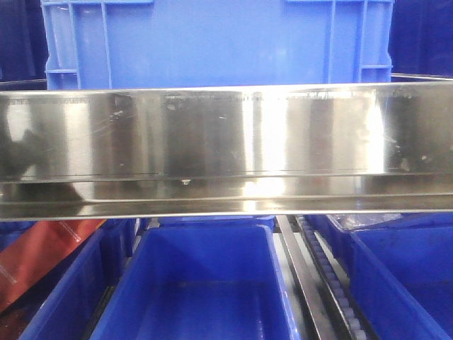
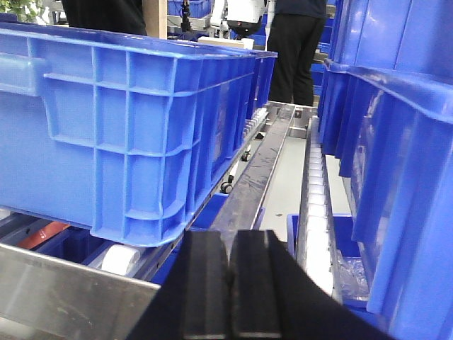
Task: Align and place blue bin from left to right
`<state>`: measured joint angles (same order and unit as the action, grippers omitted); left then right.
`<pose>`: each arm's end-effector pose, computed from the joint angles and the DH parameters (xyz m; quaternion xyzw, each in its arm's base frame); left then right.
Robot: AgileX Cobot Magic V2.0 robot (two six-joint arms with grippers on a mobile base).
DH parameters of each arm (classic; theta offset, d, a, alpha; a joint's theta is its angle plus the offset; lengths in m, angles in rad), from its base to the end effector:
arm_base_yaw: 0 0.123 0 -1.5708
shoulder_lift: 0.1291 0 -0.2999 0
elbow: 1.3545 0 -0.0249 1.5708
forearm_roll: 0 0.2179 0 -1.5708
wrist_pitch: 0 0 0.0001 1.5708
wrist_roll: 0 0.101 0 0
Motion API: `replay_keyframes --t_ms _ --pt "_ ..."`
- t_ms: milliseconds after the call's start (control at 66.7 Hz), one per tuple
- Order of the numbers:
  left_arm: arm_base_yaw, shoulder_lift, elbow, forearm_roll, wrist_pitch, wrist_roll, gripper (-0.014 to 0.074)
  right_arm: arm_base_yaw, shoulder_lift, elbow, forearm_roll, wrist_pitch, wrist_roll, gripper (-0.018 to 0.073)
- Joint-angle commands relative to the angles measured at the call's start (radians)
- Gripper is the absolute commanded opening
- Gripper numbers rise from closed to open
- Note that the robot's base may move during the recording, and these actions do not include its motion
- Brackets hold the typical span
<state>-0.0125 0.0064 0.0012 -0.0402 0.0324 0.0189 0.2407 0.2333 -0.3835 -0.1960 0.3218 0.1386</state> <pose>0.0190 -0.0004 0.2103 -0.0026 0.6902 -0.0127 0.7235 0.0267 0.0001 0.2967 -0.0847 0.7294 0.0429 0.6775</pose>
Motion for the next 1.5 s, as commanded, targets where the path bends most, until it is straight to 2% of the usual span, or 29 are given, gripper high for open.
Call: replay_keyframes --t_ms 0,165,225,315,435,539,689,719,854,914,1483 --pt "0.003 -0.006 -0.001 -0.005 -0.021 0.005 -0.0111 -0.001 -0.004 0.003 -0.011 -0.022 -0.011 -0.0069" --pt "0.003 -0.006 -0.001 -0.005 -0.021 0.005 -0.0111 -0.001 -0.004 0.003 -0.011 -0.018 -0.011 -0.0069" --pt "0.003 -0.006 -0.001 -0.005 -0.021 0.005 -0.0111 -0.003 -0.010 0.003 -0.039 -0.004 -0.011 -0.0069" --pt "0.003 -0.006 -0.001 -0.005 -0.021 0.005 -0.0111 -0.054 -0.029 0.005 -0.036 0.003 -0.011 -0.0069" --pt "0.003 -0.006 -0.001 -0.005 -0.021 0.005 -0.0111 -0.169 -0.061 0.045 0.016 -0.024 -0.011 -0.0069" --pt "0.003 -0.006 -0.001 -0.005 -0.021 0.005 -0.0111 -0.269 -0.102 0.135 0.098 -0.095 -0.013 -0.0069" --pt "0.003 -0.006 -0.001 -0.005 -0.021 0.005 -0.0111 -0.354 -0.167 0.281 0.262 -0.204 -0.115 -0.0069" --pt "0.003 -0.006 -0.001 -0.005 -0.021 0.005 -0.0111 -0.365 -0.182 0.308 0.270 -0.229 -0.123 -0.0069" --pt "0.003 -0.006 -0.001 -0.005 -0.021 0.005 -0.0111 -0.373 -0.233 0.383 0.270 -0.313 -0.123 -0.0069" --pt "0.003 -0.006 -0.001 -0.005 -0.021 0.005 -0.0111 -0.373 -0.233 0.383 0.270 -0.250 -0.123 -0.0069" --pt "0.003 -0.006 -0.001 -0.005 -0.021 0.005 -0.0111 -0.373 -0.233 0.383 0.268 -0.245 -0.123 -0.0069"
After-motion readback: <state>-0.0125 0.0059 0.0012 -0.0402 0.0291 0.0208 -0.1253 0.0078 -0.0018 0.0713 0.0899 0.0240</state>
